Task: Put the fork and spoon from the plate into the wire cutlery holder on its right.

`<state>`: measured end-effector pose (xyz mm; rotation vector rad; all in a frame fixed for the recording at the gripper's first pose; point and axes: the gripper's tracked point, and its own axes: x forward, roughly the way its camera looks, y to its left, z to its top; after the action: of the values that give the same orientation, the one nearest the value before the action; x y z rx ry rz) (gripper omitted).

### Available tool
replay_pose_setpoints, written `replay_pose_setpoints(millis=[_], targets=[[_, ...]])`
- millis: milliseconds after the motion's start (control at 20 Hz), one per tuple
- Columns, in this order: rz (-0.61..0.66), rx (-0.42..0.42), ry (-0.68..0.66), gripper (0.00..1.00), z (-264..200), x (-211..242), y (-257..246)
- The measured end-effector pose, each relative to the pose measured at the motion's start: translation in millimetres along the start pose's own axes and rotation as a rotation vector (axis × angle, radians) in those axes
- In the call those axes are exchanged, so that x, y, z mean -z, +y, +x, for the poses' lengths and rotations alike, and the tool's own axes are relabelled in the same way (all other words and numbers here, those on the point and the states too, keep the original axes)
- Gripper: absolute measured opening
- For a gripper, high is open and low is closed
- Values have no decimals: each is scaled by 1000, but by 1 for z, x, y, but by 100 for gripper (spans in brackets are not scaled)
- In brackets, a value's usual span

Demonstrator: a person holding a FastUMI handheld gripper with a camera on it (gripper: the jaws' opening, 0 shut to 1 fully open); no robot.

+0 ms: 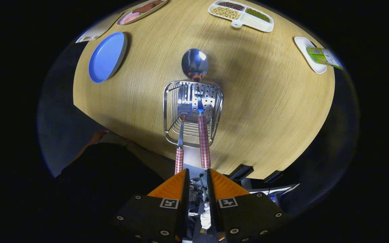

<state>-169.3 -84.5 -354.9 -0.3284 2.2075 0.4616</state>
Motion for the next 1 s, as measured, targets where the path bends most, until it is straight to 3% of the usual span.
replay_pose_setpoints(millis=[400,550,750,1000], targets=[[91,-47,-202,30,-19,-10,3],[153,-57,-348,39,-32,-22,3],[244,-94,-543,71,-58,-34,4],[311,-43,-768,83,-97,-37,-6]])
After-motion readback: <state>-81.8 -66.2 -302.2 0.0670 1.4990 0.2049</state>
